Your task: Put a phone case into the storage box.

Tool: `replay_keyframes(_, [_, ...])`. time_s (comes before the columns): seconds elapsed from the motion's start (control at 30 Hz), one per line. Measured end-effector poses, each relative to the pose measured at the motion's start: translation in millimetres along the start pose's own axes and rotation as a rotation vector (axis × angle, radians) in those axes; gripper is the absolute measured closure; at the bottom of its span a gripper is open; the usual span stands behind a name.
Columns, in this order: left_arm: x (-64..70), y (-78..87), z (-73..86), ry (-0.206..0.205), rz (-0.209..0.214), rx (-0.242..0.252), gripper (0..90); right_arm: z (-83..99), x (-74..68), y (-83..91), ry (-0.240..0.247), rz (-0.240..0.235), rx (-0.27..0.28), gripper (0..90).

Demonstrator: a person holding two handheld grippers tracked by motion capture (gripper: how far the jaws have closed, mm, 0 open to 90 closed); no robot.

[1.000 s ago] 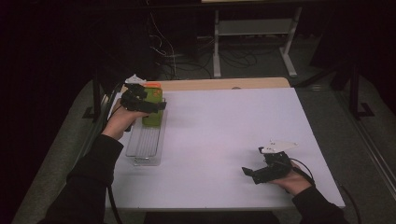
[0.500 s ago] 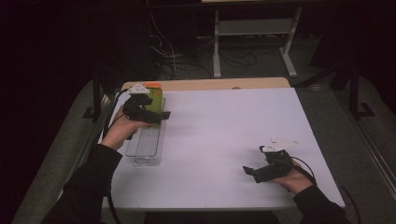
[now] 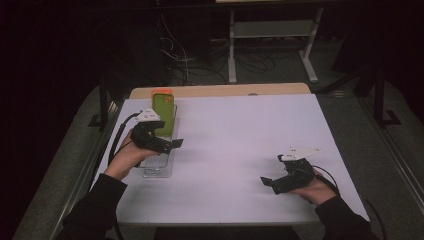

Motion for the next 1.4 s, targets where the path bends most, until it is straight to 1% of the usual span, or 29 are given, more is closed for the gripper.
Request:
replay_keyframes(0.1, [6.4, -0.9, 4.0, -0.014, 0.012, 0.004, 0.0, -3.1, -0.7, 0.4, 0.001, -0.017, 0.001, 0.0])
replay_keyframes(0.13, [8.1, -0.8, 4.9, -0.018, 0.023, 0.005, 0.0, -4.1, -1.3, 0.6, 0.001, -0.021, -0.008, 0.0])
replay_keyframes(0.2, [11.4, -1.2, 7.6, -0.015, 0.034, 0.008, 0.0, -6.3, -1.8, 0.9, 0.012, -0.029, -0.013, 0.0])
replay_keyframes(0.3, [14.0, -1.9, 12.6, -0.015, 0.044, 0.0, 0.0, -9.5, -1.8, 1.5, 0.005, -0.032, -0.015, 0.0])
replay_keyframes(0.33, [14.3, -1.6, 14.4, -0.02, 0.044, -0.01, 0.0, -10.4, -1.2, 1.4, 0.011, -0.033, -0.008, 0.0])
replay_keyframes(0.4, [15.8, -1.4, 18.1, -0.012, 0.046, -0.005, 0.0, -11.5, -1.2, 1.6, 0.01, -0.031, -0.014, 0.0])
replay_keyframes(0.43, [16.2, -1.0, 20.2, -0.014, 0.05, -0.006, 0.0, -12.0, -2.0, 2.1, 0.002, -0.032, -0.02, 0.0])
replay_keyframes(0.47, [16.9, -0.6, 22.3, -0.015, 0.052, -0.014, 0.0, -12.5, -1.6, 1.8, 0.01, -0.033, -0.013, 0.0])
replay_keyframes(0.53, [18.3, 0.4, 26.2, -0.009, 0.051, -0.009, 0.0, -12.8, -1.9, 1.7, 0.013, -0.037, -0.015, 0.0])
replay_keyframes(0.6, [19.6, 1.0, 29.4, -0.017, 0.055, -0.006, 0.0, -12.5, -2.4, 1.5, 0.009, -0.038, -0.021, 0.0])
replay_keyframes(0.63, [20.4, 1.6, 31.1, -0.018, 0.055, -0.012, 0.0, -12.3, -2.8, 1.5, 0.007, -0.04, -0.025, 0.0])
replay_keyframes(0.67, [22.0, 1.5, 32.6, -0.017, 0.057, -0.012, 0.0, -12.1, -2.6, 1.2, 0.015, -0.038, -0.027, 0.0])
replay_keyframes(0.77, [25.5, 1.3, 36.3, -0.027, 0.061, -0.011, 0.0, -12.0, -3.0, 1.7, 0.015, -0.038, -0.026, 0.0])
replay_keyframes(0.83, [27.6, 1.9, 37.9, -0.035, 0.065, -0.007, 0.0, -12.2, -2.4, 2.2, 0.019, -0.038, -0.019, 0.0])
replay_keyframes(0.87, [29.3, 2.1, 38.7, -0.031, 0.068, 0.0, 0.0, -12.3, -2.1, 2.5, 0.021, -0.038, -0.015, 0.0])
replay_keyframes(0.93, [31.0, 2.8, 40.2, -0.037, 0.068, 0.004, 0.0, -12.4, -2.1, 3.2, 0.014, -0.036, -0.013, 0.0])
replay_keyframes(0.97, [32.2, 3.1, 41.7, -0.029, 0.066, 0.005, 0.0, -12.4, -2.0, 3.3, 0.014, -0.036, -0.012, 0.0])
replay_keyframes(1.03, [33.9, 4.1, 43.4, -0.039, 0.073, 0.008, 0.0, -12.7, -1.9, 3.5, 0.017, -0.037, -0.008, 0.0])
replay_keyframes(1.1, [35.5, 5.7, 45.3, -0.042, 0.075, 0.009, 0.0, -12.9, -2.3, 3.9, 0.02, -0.037, -0.005, 0.0])
replay_keyframes(1.13, [36.3, 5.9, 46.1, -0.04, 0.076, 0.018, 0.0, -13.0, -2.6, 4.0, 0.019, -0.036, -0.003, 0.0])
replay_keyframes(1.23, [36.8, 8.5, 49.1, -0.038, 0.071, 0.019, 0.0, -13.4, -3.3, 4.4, 0.018, -0.035, -0.003, 0.0])
replay_keyframes(1.33, [36.8, 10.7, 52.0, -0.046, 0.072, 0.027, 0.0, -13.8, -3.5, 4.9, 0.018, -0.035, 0.0, 0.0])
replay_keyframes(1.37, [37.5, 11.4, 53.2, -0.042, 0.071, 0.029, 0.0, -13.9, -3.6, 5.0, 0.015, -0.035, 0.0, 0.0])
replay_keyframes(1.4, [37.3, 12.1, 54.4, -0.05, 0.074, 0.028, 0.0, -14.0, -3.6, 5.0, 0.015, -0.035, 0.001, 0.0])
Point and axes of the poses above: each handheld gripper's, and its own axes: y roughly backward along the jaws, z roughly out of its underside, x roughly to its right, the point moved 4 cm from there along -y, roughly forward along the jaws, and after that the axes turned 13 degrees about z, right-handed, at the moved point
